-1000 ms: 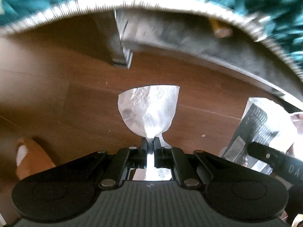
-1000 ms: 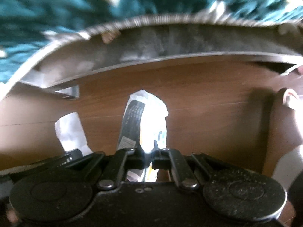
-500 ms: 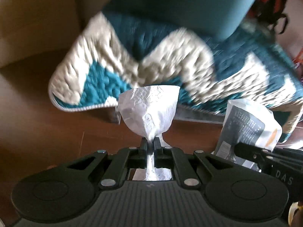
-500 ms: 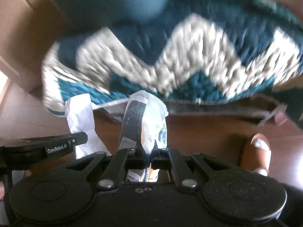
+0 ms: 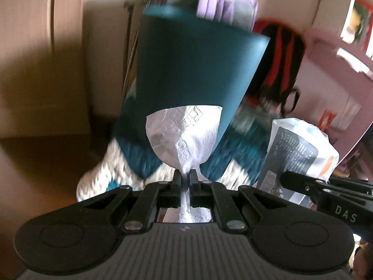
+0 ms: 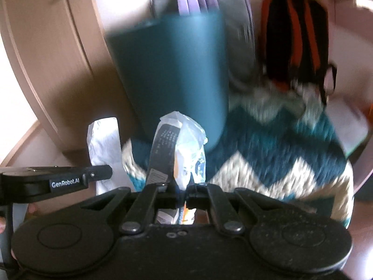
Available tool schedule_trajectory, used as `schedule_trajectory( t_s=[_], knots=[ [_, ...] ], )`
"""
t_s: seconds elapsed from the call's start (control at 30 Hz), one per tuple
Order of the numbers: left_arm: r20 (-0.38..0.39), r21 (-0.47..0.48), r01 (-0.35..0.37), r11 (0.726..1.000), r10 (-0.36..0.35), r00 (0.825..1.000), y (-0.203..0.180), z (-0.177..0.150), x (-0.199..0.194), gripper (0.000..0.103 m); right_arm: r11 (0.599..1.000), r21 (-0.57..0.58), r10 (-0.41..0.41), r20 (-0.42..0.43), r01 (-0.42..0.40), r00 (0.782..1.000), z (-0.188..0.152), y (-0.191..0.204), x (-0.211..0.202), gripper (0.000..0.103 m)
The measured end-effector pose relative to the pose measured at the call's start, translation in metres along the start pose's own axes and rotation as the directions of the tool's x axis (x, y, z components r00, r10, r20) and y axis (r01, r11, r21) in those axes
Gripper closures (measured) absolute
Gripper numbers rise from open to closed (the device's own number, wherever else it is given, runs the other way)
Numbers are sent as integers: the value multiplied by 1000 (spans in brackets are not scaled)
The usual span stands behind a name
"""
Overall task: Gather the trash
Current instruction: 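Lift the tissue and plastic packet up over the teal bin with both tools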
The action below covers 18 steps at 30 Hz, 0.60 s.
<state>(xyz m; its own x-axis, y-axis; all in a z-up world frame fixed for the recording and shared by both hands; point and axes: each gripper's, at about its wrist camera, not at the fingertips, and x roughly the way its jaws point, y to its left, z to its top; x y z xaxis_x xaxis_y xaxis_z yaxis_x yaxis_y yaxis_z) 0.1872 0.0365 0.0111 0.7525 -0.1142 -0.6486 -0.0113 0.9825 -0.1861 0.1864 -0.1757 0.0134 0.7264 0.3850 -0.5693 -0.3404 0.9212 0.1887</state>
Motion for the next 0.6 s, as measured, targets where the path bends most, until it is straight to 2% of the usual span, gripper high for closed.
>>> schedule_trajectory(
  t_s=[0.13,0.27,0.4,0.6],
  knots=[
    [102,45,6,999,-11,995,-14,32,-25,97,999,-49,-7,90,12,996,36,4,-25,100],
    [167,64,8,998,-18,986,-22,64,-40,97,996,-82,-18,166,32,986,73,6,-42,100],
    [218,93,2,996,-22,976,-31,95,-56,97,993,-109,-27,218,52,976,107,10,-50,100],
    [259,119,-13,993,-19,966,-38,138,-58,97,989,-135,-28,263,66,964,150,17,-49,100]
  ],
)
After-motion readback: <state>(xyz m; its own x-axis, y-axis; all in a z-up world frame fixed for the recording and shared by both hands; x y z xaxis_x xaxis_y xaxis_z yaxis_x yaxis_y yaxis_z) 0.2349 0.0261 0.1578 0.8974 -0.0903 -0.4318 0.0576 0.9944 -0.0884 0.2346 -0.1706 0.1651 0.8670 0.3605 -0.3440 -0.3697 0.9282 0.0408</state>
